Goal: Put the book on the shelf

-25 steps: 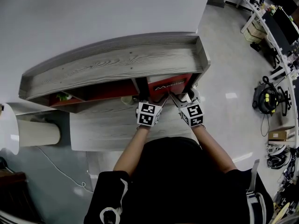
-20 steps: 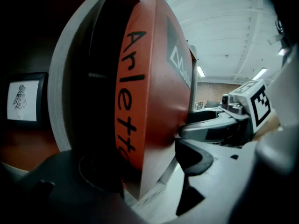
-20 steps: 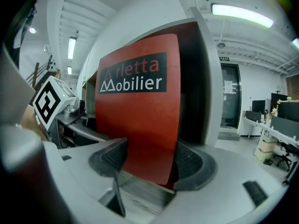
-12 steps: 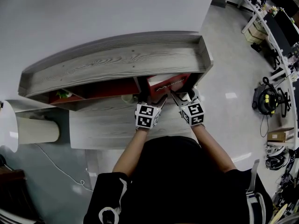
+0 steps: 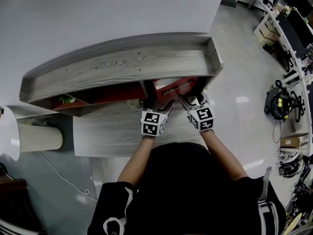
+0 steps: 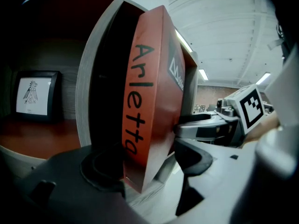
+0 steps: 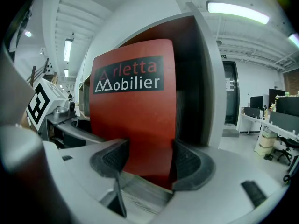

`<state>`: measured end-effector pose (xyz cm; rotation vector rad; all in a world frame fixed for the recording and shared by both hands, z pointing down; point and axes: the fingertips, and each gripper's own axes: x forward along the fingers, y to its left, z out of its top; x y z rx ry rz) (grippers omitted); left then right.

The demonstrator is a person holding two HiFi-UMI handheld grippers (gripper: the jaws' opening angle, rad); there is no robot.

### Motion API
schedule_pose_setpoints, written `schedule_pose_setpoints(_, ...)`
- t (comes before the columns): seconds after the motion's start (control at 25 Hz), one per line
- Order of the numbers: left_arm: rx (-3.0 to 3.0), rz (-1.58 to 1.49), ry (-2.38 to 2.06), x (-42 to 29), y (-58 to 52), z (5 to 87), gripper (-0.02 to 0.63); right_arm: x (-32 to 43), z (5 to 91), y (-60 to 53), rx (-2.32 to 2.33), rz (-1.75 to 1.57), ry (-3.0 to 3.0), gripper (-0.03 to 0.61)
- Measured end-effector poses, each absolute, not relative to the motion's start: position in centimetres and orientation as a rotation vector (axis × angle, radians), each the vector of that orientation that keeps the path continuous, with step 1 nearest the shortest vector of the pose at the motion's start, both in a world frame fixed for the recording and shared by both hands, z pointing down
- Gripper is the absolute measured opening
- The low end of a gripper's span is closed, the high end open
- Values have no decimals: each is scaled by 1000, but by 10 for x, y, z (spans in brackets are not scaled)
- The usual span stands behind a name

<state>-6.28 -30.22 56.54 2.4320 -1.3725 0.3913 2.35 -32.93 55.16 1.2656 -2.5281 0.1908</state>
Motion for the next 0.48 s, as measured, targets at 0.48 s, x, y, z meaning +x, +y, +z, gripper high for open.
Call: schedule_pose_setpoints(0.48, 2400, 277, -1431, -84, -285, 548, 239, 26, 551, -333, 1278, 191, -2527, 273)
